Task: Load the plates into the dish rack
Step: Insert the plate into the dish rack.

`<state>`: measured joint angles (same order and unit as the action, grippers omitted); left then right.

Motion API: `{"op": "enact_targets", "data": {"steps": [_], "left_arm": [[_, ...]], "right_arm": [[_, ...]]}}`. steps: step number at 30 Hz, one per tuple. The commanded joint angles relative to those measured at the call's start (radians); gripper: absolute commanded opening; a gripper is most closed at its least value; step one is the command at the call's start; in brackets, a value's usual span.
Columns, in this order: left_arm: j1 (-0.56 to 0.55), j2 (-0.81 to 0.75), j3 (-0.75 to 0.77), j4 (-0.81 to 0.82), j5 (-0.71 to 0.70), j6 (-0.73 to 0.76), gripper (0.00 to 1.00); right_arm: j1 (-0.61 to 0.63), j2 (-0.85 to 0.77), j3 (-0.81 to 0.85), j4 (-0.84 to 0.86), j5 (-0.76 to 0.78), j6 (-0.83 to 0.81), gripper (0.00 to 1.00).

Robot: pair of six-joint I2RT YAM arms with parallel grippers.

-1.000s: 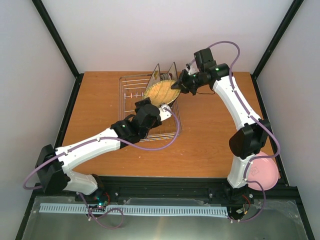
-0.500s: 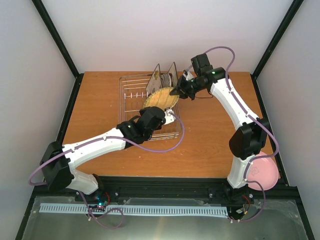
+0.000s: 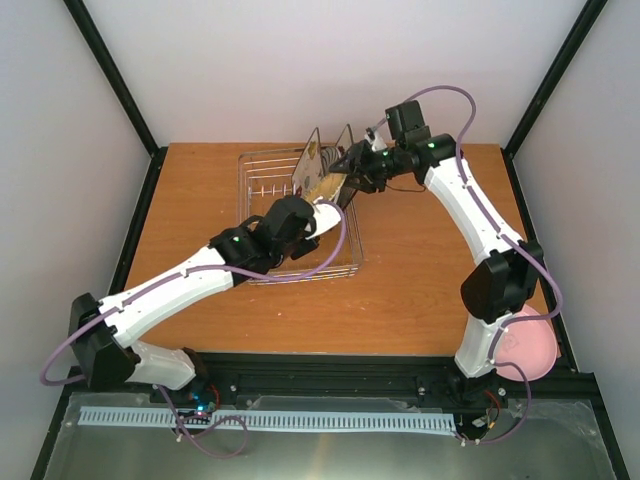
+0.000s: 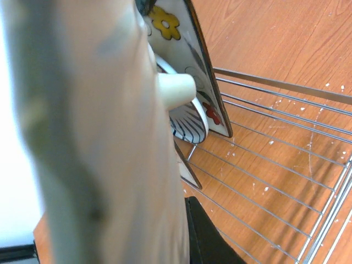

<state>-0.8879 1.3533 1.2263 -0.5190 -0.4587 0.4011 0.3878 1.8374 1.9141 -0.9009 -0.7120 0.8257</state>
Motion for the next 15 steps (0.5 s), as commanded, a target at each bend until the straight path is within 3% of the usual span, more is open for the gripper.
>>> {"op": "enact_targets", "data": {"steps": [1,11,15], "left_arm": [[0.051,-0.087,0.067,-0.023,-0.031,-0.142,0.01],[0.070,-0.198,0.073,0.006,0.006,-0.246,0.01],[0.192,-0.192,0.052,-0.003,0.050,-0.369,0.01]], "right_arm": [[-0.032,-0.053,0.033,0.024,0.009,0.015,0.49],[-0.099,-0.094,0.049,0.027,0.036,-0.004,0.56],[-0.141,-0.139,0.049,-0.023,0.086,-0.061,0.73]]}}
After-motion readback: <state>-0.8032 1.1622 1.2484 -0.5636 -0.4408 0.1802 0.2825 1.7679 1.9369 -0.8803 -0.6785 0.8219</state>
